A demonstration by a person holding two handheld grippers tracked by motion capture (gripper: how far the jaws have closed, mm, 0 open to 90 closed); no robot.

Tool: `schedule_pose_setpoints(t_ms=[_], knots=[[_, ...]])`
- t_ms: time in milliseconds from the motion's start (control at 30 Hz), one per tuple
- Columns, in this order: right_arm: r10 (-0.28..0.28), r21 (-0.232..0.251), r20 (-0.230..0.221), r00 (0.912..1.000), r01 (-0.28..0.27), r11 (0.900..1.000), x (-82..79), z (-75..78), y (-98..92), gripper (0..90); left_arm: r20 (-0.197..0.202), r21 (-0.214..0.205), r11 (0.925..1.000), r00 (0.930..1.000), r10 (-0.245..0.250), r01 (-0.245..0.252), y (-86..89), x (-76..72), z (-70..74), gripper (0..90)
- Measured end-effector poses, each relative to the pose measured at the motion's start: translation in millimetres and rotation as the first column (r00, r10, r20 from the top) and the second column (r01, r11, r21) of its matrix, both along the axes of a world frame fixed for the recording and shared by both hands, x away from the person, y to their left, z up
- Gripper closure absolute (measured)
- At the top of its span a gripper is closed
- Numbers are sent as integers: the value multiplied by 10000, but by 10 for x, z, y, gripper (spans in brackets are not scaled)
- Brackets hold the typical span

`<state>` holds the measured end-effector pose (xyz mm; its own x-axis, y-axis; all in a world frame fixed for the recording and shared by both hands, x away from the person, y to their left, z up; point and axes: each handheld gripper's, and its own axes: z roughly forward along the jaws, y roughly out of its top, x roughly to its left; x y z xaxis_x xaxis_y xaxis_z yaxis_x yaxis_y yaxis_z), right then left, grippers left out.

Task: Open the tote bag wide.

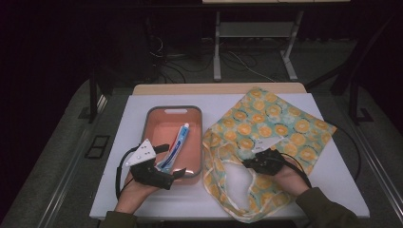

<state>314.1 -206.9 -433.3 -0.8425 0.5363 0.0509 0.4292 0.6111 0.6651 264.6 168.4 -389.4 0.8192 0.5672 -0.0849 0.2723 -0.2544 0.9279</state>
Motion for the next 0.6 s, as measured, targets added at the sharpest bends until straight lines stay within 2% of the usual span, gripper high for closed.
schedule_pose_setpoints(t_ms=[33,200,233,267,300,333,400,500,567,600], knots=[[21,-44,-56,10000,-22,10000,30,-26,98,895,3,-2,10000,10000,-3,3,-1,0,0,0],[63,-323,-32,10000,-64,9995,35,-104,204,884,13,17,10000,10000,-14,14,2,0,0,0],[75,-298,0,10000,-75,9995,28,-90,192,846,12,16,10000,10000,-14,14,2,-1,0,0],[35,-13,150,9999,-35,10000,10,-19,138,740,13,14,10000,10000,-13,13,2,-1,0,0],[35,-13,150,9999,-35,10000,10,-19,138,740,14,28,10000,10000,-15,15,1,-1,0,0],[17,473,245,9997,-29,9989,-24,76,73,651,14,34,10000,10000,-15,15,1,-1,0,0],[85,886,235,9997,-106,9960,-80,165,18,567,16,19,10000,10000,-9,9,0,-1,0,0],[470,1242,313,9984,-505,9910,-214,266,-33,500,10,10,10000,10000,-7,7,1,-1,0,0],[798,1308,250,9965,-824,9880,-318,305,-37,481,9,-4,10000,10000,-3,3,2,-1,0,0],[798,1308,250,9965,-824,9880,-318,305,-37,481,8,-2,10000,10000,-1,1,1,-1,0,0]])
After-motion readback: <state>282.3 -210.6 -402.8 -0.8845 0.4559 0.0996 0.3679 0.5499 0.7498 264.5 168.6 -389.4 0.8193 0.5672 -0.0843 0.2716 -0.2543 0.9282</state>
